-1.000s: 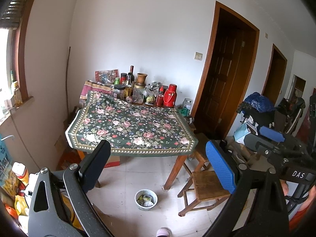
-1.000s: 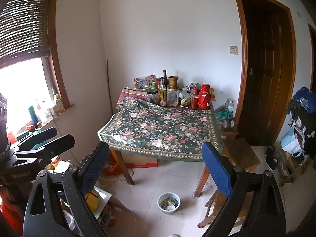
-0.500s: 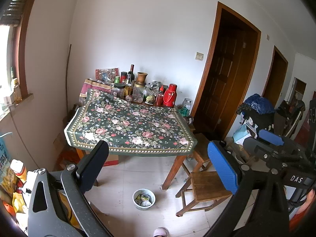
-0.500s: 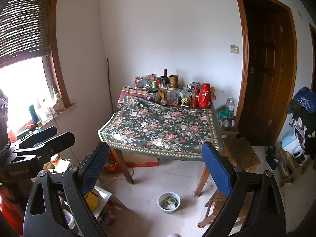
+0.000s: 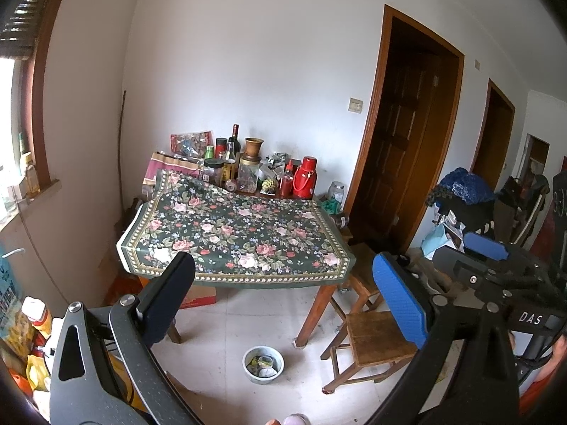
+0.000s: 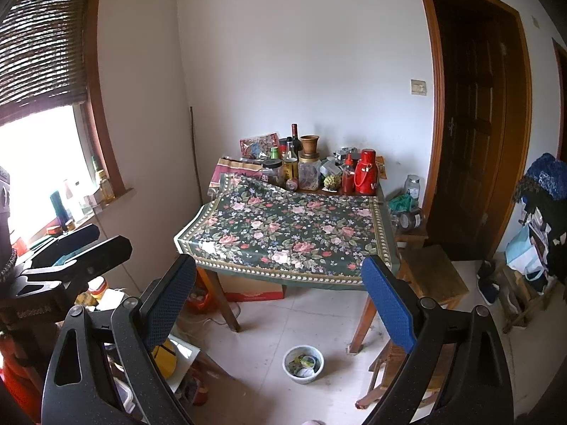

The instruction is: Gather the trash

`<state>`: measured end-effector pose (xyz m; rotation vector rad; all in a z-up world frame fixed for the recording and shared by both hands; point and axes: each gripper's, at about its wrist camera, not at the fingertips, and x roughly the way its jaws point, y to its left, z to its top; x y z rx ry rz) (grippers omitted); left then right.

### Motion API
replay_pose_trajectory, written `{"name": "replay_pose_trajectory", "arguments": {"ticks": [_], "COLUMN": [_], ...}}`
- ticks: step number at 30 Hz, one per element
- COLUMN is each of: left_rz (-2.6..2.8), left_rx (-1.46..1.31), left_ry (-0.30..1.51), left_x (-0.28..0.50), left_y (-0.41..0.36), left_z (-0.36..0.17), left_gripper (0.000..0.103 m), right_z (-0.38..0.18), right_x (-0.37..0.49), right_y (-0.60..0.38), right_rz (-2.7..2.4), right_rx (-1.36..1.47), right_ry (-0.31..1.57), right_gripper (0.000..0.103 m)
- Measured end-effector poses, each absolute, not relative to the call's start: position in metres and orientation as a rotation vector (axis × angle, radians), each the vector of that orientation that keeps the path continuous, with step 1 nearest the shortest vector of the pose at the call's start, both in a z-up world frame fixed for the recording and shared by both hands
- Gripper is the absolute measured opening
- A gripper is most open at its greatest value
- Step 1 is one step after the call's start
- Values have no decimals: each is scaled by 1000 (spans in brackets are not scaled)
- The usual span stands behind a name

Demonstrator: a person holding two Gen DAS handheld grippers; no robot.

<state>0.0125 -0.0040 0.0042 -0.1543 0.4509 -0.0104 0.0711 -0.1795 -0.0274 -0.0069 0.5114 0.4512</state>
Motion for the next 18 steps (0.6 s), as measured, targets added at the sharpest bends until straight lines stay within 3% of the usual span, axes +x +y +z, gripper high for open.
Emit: {"name": "replay_pose_trajectory", "arguments": {"ticks": [18], "left_rz": [-22], "left_rx": [-169], "left_ry": [459], "left_x": [26], "left_y": [-2], "left_z": [3], "left_gripper": [101], "right_z": [-29], "right_x": [82], "right_y": [-166], "right_rz": [451], "right_rx": [0], "right_ry": [525], "right_gripper": [93]}}
